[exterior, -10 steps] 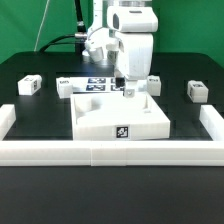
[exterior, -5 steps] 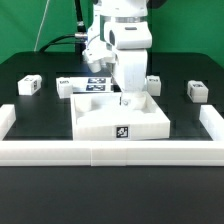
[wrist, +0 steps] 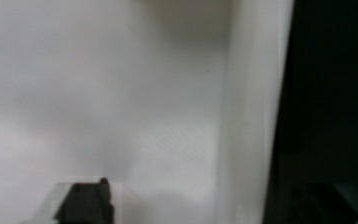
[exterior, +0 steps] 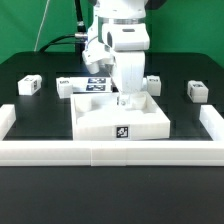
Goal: Assemble one leg
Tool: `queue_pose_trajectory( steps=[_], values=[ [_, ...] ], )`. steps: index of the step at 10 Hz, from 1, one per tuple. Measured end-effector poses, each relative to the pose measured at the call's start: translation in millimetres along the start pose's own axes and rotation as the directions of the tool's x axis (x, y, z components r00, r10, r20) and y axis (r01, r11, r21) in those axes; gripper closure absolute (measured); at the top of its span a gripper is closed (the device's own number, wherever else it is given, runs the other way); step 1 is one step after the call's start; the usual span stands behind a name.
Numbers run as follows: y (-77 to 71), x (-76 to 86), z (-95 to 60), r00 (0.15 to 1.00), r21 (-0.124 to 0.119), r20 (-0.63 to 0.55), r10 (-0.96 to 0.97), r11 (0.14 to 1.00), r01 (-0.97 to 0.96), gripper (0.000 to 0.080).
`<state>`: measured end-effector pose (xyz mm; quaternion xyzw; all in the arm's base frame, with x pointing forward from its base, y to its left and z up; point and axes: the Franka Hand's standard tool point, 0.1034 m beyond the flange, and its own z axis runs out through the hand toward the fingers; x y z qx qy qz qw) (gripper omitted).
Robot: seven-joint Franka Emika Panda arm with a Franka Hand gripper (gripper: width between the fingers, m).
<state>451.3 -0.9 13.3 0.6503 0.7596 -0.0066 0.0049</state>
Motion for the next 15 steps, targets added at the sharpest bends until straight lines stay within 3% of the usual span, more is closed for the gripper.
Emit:
queue_pose_trajectory(
  steps=[1, 2, 3, 4, 5, 11, 14, 15],
  values=[
    [0.0, 0.0, 0.0, 1.000, 0.000, 0.000, 0.000, 1.000, 0.000, 0.0354],
    [-0.3, 0.0, 0.1, 1.000, 0.001, 0.000, 0.000, 1.000, 0.000, 0.0538],
    [-0.5, 0.1, 0.2, 1.000, 0.001, 0.000, 0.000, 1.000, 0.000, 0.0672],
    [-0.5, -0.1, 0.2, 1.000, 0.001, 0.000, 0.002, 1.000, -0.002, 0.0672],
    [-0.5, -0.2, 0.2, 1.000, 0.001, 0.000, 0.002, 1.000, -0.002, 0.0741],
    [-0.4, 0.1, 0.1, 1.000, 0.001, 0.000, 0.003, 1.000, -0.003, 0.0741],
    [10.7, 25.8, 0.0, 0.994, -0.009, -0.005, 0.109, 0.994, -0.109, 0.0741],
    [21.8, 38.5, -0.4, 0.987, -0.026, -0.013, 0.157, 0.987, -0.157, 0.0741]
  ],
)
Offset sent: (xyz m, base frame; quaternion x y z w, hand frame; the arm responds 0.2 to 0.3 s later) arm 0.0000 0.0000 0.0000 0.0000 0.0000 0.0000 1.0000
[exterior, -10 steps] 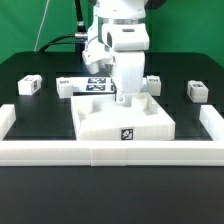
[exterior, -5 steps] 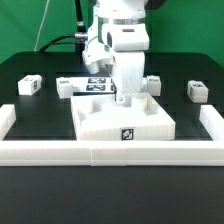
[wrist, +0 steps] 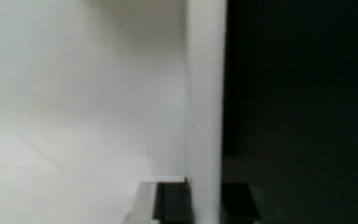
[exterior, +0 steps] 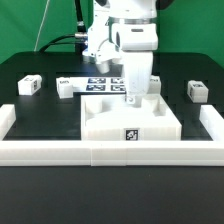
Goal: Assemble one leg
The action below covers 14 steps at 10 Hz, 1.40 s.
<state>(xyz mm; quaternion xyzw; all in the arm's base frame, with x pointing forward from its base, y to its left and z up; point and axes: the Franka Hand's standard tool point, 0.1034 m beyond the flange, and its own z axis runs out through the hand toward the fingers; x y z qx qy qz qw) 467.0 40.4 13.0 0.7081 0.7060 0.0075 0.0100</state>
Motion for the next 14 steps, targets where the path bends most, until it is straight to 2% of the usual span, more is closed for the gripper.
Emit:
queue_pose_trajectory(
  steps=[3, 6, 7, 8, 12, 13, 14],
  values=[
    [20.3, 26.6, 0.1, 1.000, -0.028, -0.011, -0.016, 0.999, 0.016, 0.0741],
    [34.6, 47.8, -0.4, 1.000, 0.008, 0.009, -0.006, 1.000, 0.006, 0.0741],
    [34.9, 47.0, 0.1, 1.000, 0.030, 0.020, -0.007, 1.000, 0.006, 0.0741],
    [34.9, 47.1, 0.1, 1.000, 0.034, 0.022, -0.007, 0.999, 0.006, 0.0741],
    [35.7, 48.7, -0.3, 1.000, 0.032, 0.022, 0.020, 0.999, -0.020, 0.0740],
    [35.6, 48.6, -0.3, 1.000, 0.033, 0.022, 0.020, 0.999, -0.021, 0.0674],
    [35.6, 48.5, -0.3, 1.000, 0.033, 0.022, 0.020, 0.999, -0.021, 0.0674]
  ],
)
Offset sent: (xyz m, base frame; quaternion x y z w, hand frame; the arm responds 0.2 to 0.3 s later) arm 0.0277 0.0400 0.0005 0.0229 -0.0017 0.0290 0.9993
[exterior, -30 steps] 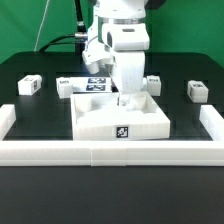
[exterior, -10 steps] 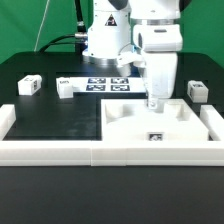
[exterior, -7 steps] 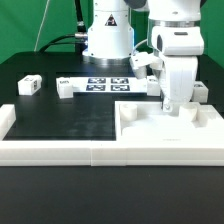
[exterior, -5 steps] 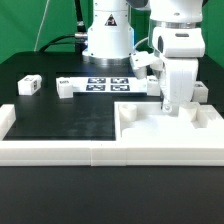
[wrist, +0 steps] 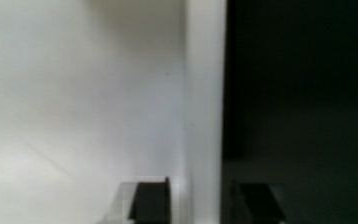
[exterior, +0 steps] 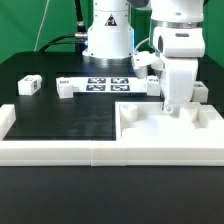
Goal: Assemble one leg
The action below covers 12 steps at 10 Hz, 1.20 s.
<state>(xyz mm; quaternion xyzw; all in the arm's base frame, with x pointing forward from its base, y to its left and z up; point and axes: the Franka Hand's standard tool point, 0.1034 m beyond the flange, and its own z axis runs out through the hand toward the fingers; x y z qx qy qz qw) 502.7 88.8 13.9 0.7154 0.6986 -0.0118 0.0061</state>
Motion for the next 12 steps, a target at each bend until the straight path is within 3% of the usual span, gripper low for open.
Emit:
queue_pose_trajectory(
  steps=[2, 3, 5, 9, 10, 12],
  values=[
    [0.0, -0.2, 0.0, 1.000, 0.000, 0.000, 0.000, 1.000, 0.000, 0.0303],
    [0.0, -0.3, 0.0, 1.000, 0.000, 0.000, 0.001, 1.000, -0.001, 0.0200],
    [0.0, -0.4, 0.1, 1.000, 0.000, 0.000, 0.001, 1.000, -0.001, 0.0159],
    [0.4, -0.5, -0.6, 1.000, -0.001, 0.000, 0.001, 1.000, -0.001, 0.0150],
    [0.0, -0.1, -7.1, 1.000, 0.001, 0.006, 0.006, 1.000, -0.006, 0.0150],
    [-7.1, 4.0, -38.1, 0.999, -0.006, 0.028, 0.033, 0.999, -0.033, 0.0150]
  ],
)
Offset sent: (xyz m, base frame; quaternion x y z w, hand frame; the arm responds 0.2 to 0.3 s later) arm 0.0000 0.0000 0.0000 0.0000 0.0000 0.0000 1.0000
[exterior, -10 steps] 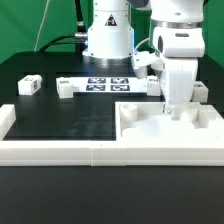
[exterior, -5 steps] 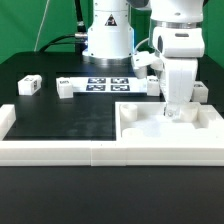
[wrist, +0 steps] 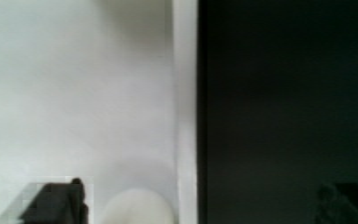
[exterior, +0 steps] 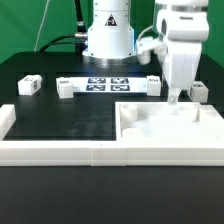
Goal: Assemble one leg
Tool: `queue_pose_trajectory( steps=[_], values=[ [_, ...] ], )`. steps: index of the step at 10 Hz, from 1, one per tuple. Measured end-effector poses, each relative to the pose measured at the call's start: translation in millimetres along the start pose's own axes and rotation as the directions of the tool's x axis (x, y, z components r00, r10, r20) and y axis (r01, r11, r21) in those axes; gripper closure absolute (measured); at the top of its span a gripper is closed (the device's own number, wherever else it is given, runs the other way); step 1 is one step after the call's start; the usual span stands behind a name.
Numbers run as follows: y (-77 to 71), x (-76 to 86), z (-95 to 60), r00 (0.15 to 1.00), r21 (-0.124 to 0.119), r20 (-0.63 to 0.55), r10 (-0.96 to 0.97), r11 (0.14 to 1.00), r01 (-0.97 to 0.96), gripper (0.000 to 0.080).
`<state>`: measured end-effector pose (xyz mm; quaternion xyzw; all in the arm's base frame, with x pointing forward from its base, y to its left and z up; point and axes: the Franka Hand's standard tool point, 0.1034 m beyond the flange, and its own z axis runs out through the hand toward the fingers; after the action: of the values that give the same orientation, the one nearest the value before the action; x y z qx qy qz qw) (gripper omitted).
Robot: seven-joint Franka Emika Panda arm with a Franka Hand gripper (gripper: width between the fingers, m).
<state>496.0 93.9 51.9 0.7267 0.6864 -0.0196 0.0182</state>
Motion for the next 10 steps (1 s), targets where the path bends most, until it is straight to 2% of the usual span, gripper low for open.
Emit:
queue_pose_trajectory(
  steps=[1, 2, 4, 7, 8, 9, 10],
  values=[
    [-4.5, 0.6, -9.1, 1.000, -0.002, 0.007, 0.011, 1.000, -0.011, 0.0150],
    [-5.3, 1.1, -11.8, 1.000, -0.003, 0.008, 0.016, 1.000, -0.016, 0.0150],
    [-6.4, 0.5, -8.8, 0.999, 0.002, 0.009, 0.045, 0.999, -0.045, 0.0150],
    [-7.4, 1.3, -8.3, 0.948, 0.002, 0.008, 0.317, 0.948, -0.317, 0.0150],
    [-13.5, 2.9, -7.9, 0.882, 0.001, -0.005, 0.471, 0.882, -0.471, 0.0150],
    [-26.1, 6.3, -7.5, 0.785, 0.003, -0.014, 0.620, 0.785, -0.620, 0.0150],
    [-36.6, 10.9, -4.8, 0.662, 0.018, -0.008, 0.750, 0.662, -0.749, 0.0150]
  ],
)
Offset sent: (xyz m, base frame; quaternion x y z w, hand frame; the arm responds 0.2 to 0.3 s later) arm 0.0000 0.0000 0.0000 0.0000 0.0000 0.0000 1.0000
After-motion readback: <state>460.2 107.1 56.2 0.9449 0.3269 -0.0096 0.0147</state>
